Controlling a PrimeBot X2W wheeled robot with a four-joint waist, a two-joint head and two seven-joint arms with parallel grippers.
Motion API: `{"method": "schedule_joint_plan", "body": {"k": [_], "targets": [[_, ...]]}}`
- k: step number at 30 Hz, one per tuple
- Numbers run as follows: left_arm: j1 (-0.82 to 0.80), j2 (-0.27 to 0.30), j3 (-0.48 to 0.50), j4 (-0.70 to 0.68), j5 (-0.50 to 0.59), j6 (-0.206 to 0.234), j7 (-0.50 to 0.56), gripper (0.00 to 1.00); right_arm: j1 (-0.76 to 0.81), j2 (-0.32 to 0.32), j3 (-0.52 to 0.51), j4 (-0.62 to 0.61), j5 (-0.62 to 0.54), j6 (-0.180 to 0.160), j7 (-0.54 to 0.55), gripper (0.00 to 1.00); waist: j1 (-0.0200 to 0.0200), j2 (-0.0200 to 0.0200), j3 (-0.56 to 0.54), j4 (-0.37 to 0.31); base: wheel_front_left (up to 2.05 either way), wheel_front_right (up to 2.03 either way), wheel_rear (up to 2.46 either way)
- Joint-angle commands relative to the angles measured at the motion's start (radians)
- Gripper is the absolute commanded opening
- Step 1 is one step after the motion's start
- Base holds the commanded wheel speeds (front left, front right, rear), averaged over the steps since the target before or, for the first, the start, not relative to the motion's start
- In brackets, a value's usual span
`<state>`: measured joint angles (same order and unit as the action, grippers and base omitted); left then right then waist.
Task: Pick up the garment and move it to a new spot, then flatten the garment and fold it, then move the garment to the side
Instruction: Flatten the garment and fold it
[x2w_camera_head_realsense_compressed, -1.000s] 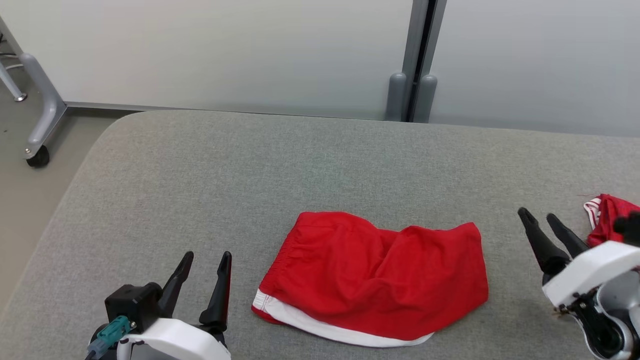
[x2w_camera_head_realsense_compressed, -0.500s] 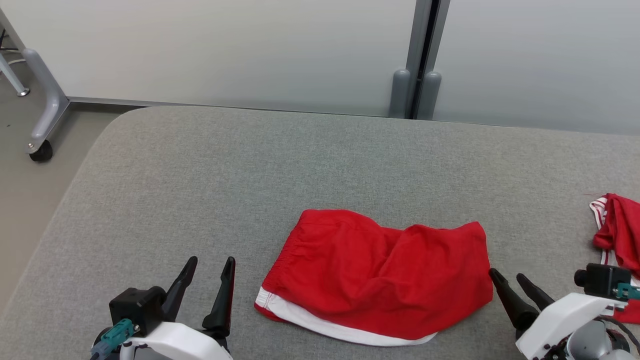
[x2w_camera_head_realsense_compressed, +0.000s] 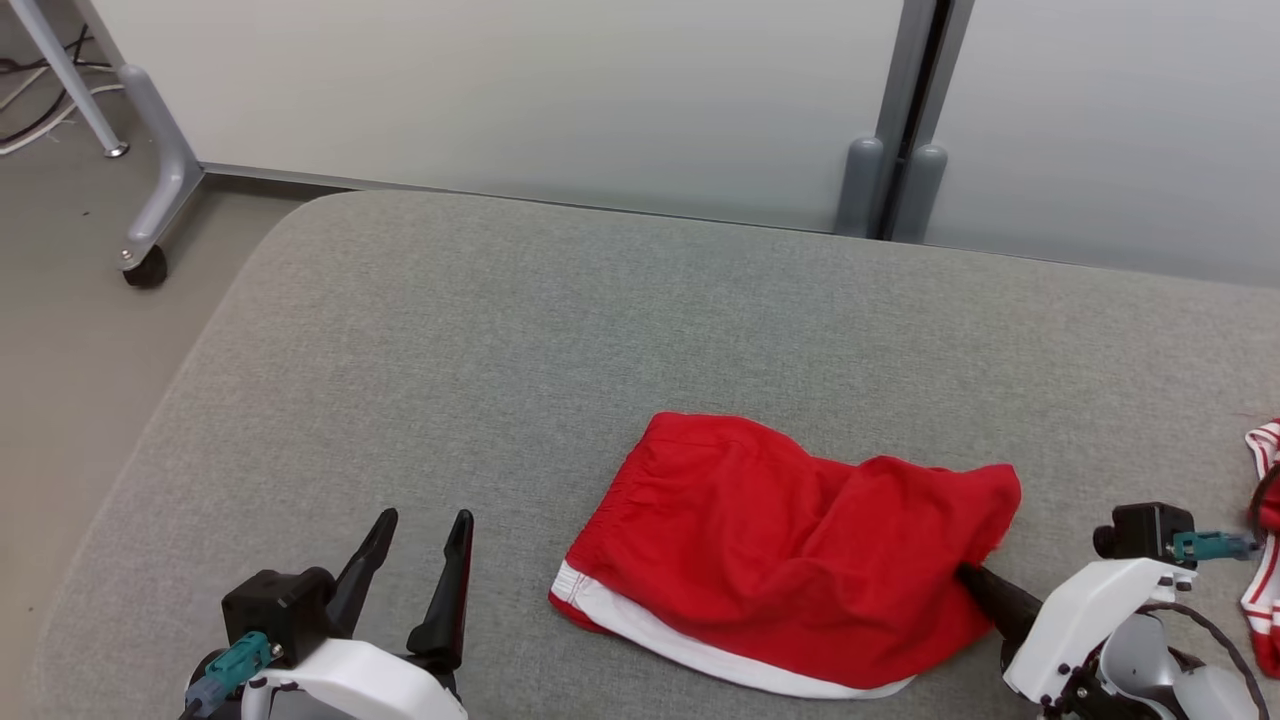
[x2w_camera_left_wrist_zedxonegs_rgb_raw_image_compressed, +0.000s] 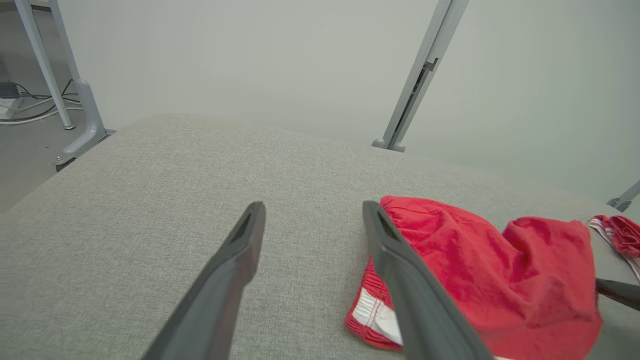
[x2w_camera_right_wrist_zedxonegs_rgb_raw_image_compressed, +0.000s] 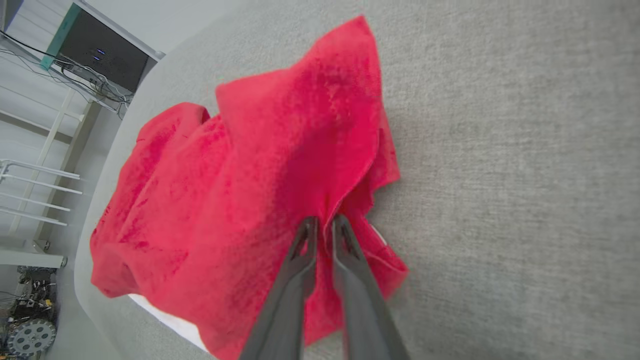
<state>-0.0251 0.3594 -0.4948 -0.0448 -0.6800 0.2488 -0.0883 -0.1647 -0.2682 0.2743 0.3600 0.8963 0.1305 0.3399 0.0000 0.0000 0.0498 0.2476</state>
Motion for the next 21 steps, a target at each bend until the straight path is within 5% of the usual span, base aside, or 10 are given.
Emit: {"method": "schedule_joint_plan", "body": {"k": [1,14,21], "targets": [[-0.001,0.005,0.004,0.002,-0.006,0.004,-0.002,1.00,0.003,-0.009,-0.001,-0.026,0.018,0.001,-0.001,0.00,0.0000,0.0000,-0.002,0.005,0.00,0.00,0.00],[0.011,0.010,-0.003,-0.005,-0.012,0.010,0.006,1.00,-0.013,-0.018,-0.009,-0.276,0.071,0.001,0.041,0.00,0.0000,0.0000,-0.019,0.024,0.00,0.00,0.00],[-0.030,-0.013,-0.027,0.002,-0.004,-0.007,0.010,1.00,-0.172,0.052,0.053,-0.183,0.033,0.001,0.107,0.00,0.0000,0.0000,0.029,0.080,0.00,0.00,0.00]]}}
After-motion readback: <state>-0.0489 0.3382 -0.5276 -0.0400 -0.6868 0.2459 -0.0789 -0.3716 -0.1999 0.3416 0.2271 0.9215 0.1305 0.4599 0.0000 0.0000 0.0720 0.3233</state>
